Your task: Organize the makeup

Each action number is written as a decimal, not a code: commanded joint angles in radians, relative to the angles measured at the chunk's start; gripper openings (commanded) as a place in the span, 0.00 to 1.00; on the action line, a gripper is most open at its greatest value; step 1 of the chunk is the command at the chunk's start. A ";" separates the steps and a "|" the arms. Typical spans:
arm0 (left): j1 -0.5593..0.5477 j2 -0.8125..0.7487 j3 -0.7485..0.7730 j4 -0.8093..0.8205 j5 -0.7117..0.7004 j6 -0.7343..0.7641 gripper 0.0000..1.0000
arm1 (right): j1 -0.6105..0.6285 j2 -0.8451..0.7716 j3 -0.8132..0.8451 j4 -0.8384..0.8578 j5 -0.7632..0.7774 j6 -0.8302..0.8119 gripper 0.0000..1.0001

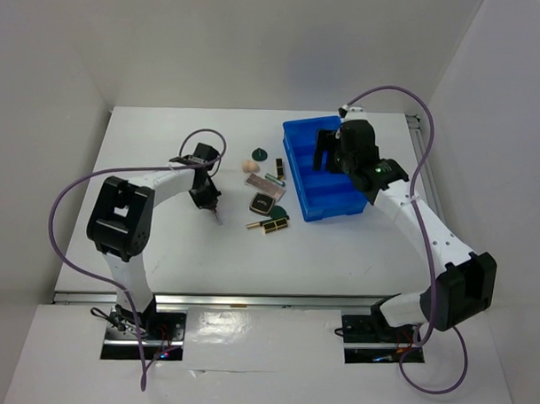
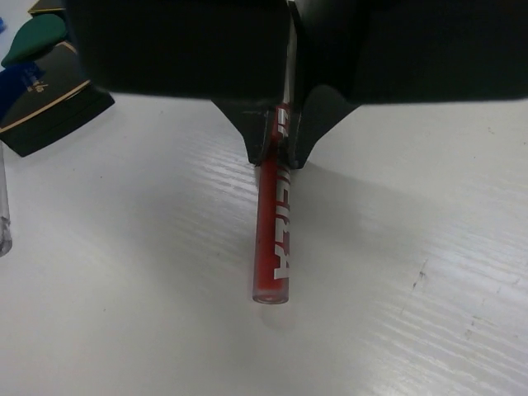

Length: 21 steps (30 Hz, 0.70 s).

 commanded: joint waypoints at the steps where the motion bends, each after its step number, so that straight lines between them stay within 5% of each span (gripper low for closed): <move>1: 0.002 0.043 0.051 -0.068 -0.035 0.047 0.00 | 0.009 -0.049 0.006 -0.028 0.040 0.006 0.82; 6: -0.009 -0.051 0.145 -0.142 -0.089 0.234 0.00 | 0.009 -0.070 0.025 -0.064 0.069 0.024 0.84; 12: -0.147 -0.220 0.171 -0.003 0.158 0.533 0.00 | -0.030 -0.079 0.025 -0.160 0.104 0.150 0.84; 21: -0.323 0.015 0.576 -0.007 0.328 0.748 0.00 | -0.039 -0.302 -0.052 -0.214 0.202 0.336 0.89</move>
